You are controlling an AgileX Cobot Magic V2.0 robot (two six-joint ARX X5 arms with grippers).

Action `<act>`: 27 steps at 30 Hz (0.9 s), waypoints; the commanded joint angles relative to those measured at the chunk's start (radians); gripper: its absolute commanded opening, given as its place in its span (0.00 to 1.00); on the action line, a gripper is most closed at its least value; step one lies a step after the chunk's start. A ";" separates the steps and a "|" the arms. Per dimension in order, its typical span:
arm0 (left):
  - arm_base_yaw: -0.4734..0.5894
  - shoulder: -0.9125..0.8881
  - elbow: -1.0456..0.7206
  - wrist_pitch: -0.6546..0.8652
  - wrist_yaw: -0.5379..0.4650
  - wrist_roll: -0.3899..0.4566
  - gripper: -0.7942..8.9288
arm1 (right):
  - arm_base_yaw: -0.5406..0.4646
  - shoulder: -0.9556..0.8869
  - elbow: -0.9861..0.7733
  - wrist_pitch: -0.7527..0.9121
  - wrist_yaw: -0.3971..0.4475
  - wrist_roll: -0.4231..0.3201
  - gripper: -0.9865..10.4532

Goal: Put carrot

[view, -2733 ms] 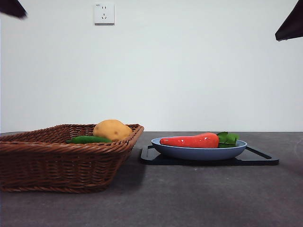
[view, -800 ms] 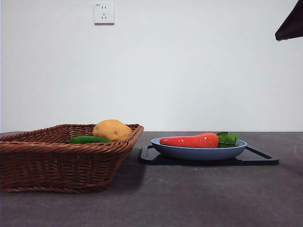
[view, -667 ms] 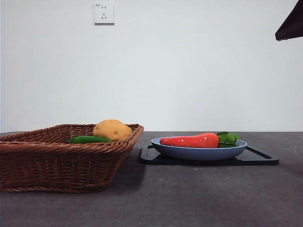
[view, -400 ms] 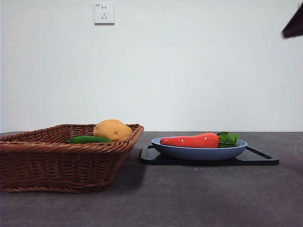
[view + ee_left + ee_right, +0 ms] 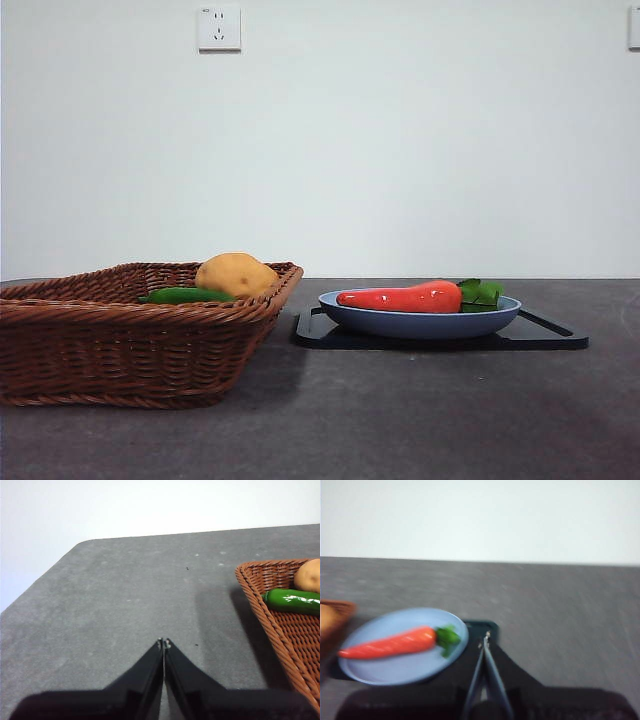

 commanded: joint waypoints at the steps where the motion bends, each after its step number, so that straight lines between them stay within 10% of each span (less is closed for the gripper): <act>1: 0.003 -0.005 -0.011 0.011 -0.003 -0.006 0.09 | -0.052 -0.038 -0.063 0.013 0.000 0.090 0.09; 27: 0.003 -0.005 -0.011 0.011 -0.002 -0.006 0.09 | -0.179 -0.143 -0.217 0.019 -0.148 0.120 0.09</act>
